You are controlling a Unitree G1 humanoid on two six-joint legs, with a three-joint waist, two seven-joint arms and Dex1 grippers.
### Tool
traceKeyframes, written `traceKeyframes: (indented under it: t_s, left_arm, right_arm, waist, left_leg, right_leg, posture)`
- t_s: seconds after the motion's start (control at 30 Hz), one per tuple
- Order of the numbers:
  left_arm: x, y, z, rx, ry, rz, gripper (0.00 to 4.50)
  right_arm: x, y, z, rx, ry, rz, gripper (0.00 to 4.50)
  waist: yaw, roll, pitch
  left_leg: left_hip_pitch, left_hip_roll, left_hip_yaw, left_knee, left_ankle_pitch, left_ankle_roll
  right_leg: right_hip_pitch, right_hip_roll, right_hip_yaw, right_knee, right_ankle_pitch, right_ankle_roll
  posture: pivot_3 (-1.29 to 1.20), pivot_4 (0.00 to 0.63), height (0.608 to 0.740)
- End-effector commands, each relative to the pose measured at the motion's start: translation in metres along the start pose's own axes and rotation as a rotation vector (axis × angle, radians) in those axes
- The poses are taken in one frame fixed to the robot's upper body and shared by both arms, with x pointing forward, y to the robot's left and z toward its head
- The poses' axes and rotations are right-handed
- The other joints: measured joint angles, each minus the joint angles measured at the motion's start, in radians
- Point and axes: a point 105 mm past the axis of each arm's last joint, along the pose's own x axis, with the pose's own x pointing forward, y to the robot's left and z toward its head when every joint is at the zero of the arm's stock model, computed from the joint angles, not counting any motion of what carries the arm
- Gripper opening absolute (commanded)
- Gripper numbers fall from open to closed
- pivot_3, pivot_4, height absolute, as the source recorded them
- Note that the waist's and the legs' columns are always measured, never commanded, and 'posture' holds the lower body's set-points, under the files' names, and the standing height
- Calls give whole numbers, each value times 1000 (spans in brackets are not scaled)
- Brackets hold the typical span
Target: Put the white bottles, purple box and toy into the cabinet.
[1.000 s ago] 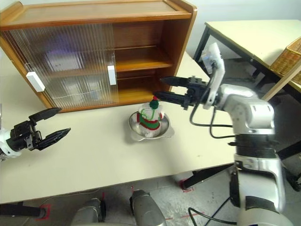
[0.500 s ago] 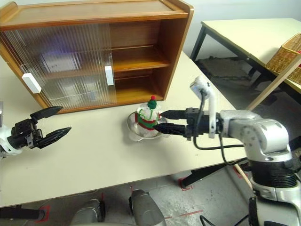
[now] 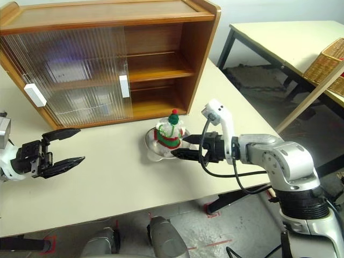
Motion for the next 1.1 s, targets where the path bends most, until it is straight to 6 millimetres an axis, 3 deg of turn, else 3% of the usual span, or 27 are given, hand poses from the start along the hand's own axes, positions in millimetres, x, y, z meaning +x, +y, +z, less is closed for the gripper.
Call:
traceKeyframes:
  t_s: [0.03, 0.33, 0.97, 1.1]
  left_arm:
    - [6, -4, -2, -7, 19, -28, 4500]
    - [6, -4, 3, 5, 15, -15, 4500]
    - [9, 0, 10, 21, 1, 15, 4500]
    - [9, 0, 10, 23, -3, 18, 4500]
  right_arm:
    - [4, -1, 1, 19, 5, -13, 4465]
    - [21, -17, 6, 3, -44, -162, 4465]
    - [52, -16, 14, 14, -131, -240, 4465]
    - [54, -15, 17, 15, -146, -231, 3169]
  waist:
    - [0, 0, 0]
    - [0, 0, 0]
    - [-2, 0, 0]
    - [-3, 0, 0]
  left_leg:
    - [0, 0, 0, 0, 0, 0]
    - [0, 1, 0, -1, -1, 0]
    - [-1, 2, 0, -2, -1, 0]
    - [-1, 2, 0, -4, -1, 0]
  right_leg:
    - [0, 0, 0, 0, 0, 0]
    - [-1, 0, 0, 0, 0, 0]
    - [-3, 0, 0, 0, 0, -1]
    - [-3, 0, 0, 0, 0, -1]
  posture:
    - [-276, 89, 740]
    - [-267, 92, 740]
    - [-267, 97, 740]
    - [-265, 96, 740]
